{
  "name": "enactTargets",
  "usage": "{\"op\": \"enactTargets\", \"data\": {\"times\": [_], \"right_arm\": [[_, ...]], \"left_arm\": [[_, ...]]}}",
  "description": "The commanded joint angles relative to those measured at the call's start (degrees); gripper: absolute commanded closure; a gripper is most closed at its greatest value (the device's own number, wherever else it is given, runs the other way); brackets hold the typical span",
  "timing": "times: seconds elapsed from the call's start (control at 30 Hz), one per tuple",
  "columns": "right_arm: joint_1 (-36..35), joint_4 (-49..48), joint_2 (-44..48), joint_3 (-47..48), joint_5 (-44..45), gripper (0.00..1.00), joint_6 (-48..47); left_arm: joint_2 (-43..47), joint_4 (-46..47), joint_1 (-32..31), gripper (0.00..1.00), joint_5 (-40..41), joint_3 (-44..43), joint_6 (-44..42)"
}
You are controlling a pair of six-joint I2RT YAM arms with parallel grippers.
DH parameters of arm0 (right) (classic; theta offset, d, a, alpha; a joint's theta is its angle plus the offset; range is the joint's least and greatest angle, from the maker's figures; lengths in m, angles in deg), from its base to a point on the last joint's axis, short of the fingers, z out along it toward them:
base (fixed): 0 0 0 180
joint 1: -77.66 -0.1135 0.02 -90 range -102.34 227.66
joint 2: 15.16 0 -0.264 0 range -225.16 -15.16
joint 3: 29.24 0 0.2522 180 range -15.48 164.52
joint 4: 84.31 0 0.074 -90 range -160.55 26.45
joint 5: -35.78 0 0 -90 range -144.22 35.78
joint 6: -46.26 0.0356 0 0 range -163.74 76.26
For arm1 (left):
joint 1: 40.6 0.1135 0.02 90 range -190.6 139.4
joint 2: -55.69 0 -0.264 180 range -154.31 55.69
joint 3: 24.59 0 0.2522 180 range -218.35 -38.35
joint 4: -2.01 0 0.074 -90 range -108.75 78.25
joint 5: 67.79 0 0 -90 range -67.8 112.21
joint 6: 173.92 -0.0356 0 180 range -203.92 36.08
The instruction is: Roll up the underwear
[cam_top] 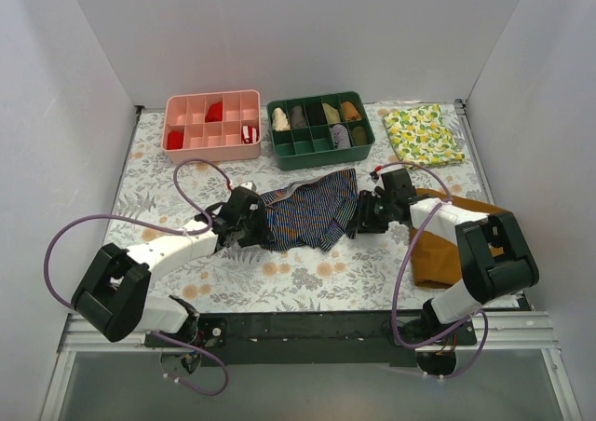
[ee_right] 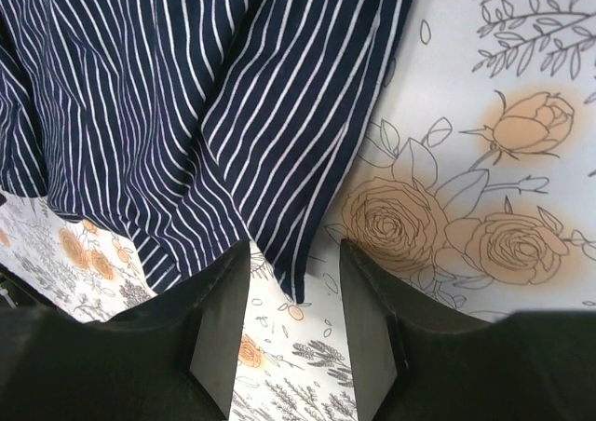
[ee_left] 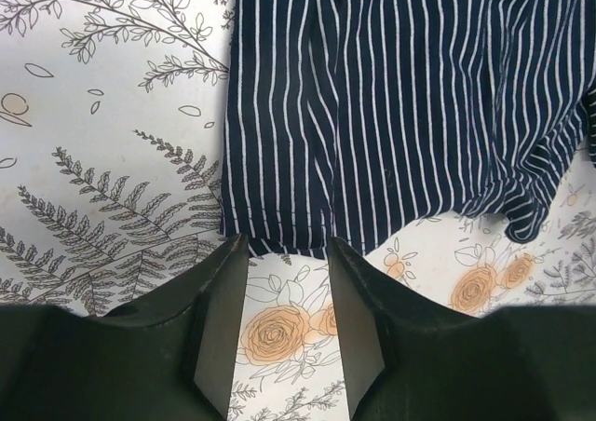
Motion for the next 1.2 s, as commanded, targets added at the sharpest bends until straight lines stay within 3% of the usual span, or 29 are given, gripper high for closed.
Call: {"op": "enactTargets", "data": {"times": [0.0,0.27,0.37,0.53,0.57,0.63,0.9,1.17], "right_arm": [[-0.1,-1.6,-1.7,0.9,-0.4,0.49,0.1],[-0.1,-1.0,-2.9,1.6,0.0,0.49,-0.8],[-0.1,-1.0,-3.2,1.8,0.1,0.52,-1.2],[-0.1,-1.4,-3.9,1.9,-0.5,0.76,-1.9],[-0.1,-1.6,-4.0,1.9,-0.6,0.87,-2.0],[-0.1,-1.6,-3.5,1.7,-0.9,0.99,-2.3],[-0.1,1.0,8.3,0.9,-5.5,0.99,-1.8],[-0.1,10.6,19.8,-0.1,-12.4,0.99,-2.4]], "left_arm": [[-1.0,1.5,-1.1,0.60,3.8,-1.3,0.4],[-5.1,0.7,-4.5,0.61,8.2,-5.6,-0.1],[-7.2,-0.5,-5.6,0.71,9.5,-7.0,0.4],[-8.3,-1.8,-6.4,0.90,10.5,-7.2,1.2],[-8.2,-2.0,-6.4,0.93,10.6,-7.0,1.4],[-7.7,-3.1,-6.4,1.00,11.7,-6.8,1.7],[2.5,-12.9,-6.3,1.00,17.0,-8.9,3.1],[12.6,-23.9,-6.1,1.00,14.1,-9.8,9.6]]}}
